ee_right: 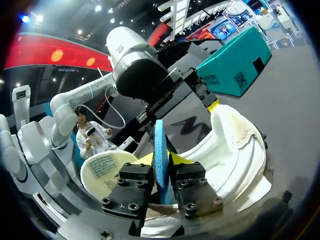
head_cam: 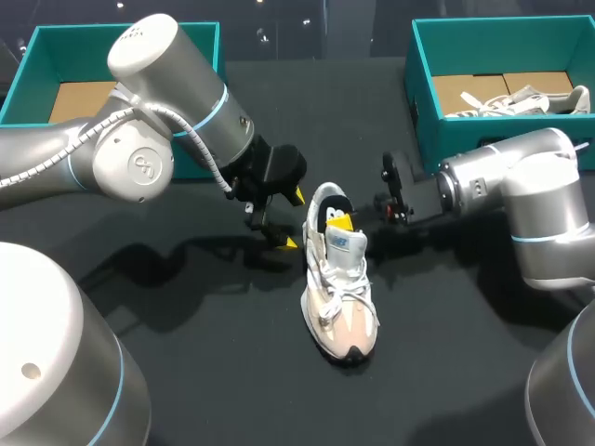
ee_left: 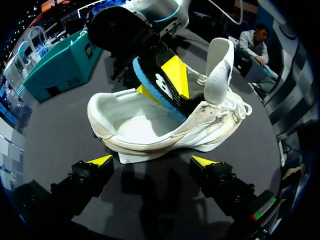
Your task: Take the shoe out of the shoebox, open the shoe tongue, remove and reinsert the insole, then place the shoe into the shoebox
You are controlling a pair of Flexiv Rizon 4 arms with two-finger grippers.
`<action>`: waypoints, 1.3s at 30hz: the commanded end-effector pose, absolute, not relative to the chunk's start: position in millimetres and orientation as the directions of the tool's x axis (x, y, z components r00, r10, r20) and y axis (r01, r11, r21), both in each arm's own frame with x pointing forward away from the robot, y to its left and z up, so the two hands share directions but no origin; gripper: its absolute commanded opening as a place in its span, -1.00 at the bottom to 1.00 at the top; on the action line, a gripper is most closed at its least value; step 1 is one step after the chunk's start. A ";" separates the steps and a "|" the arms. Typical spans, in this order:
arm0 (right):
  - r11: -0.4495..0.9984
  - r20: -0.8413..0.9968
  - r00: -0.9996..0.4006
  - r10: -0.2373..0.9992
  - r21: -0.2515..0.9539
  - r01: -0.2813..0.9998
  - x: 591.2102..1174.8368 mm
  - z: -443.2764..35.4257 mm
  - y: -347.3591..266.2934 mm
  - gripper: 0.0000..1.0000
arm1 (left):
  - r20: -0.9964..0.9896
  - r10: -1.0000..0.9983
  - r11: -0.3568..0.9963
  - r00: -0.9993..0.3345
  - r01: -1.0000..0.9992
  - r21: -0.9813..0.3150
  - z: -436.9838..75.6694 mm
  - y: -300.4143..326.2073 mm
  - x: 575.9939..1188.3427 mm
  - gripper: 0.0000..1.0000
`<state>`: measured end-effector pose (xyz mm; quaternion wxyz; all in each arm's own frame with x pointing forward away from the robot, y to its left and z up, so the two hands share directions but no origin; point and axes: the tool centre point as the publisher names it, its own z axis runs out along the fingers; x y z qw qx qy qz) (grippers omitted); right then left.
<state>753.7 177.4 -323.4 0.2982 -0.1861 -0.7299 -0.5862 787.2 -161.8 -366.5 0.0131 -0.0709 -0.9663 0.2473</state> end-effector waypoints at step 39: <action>0.307 0.614 -0.789 0.022 0.747 0.590 763.8 -304.6 158.3 -0.07 | -0.030 0.181 0.858 -0.983 0.173 -0.484 -357.5 -157.3 783.3 1.00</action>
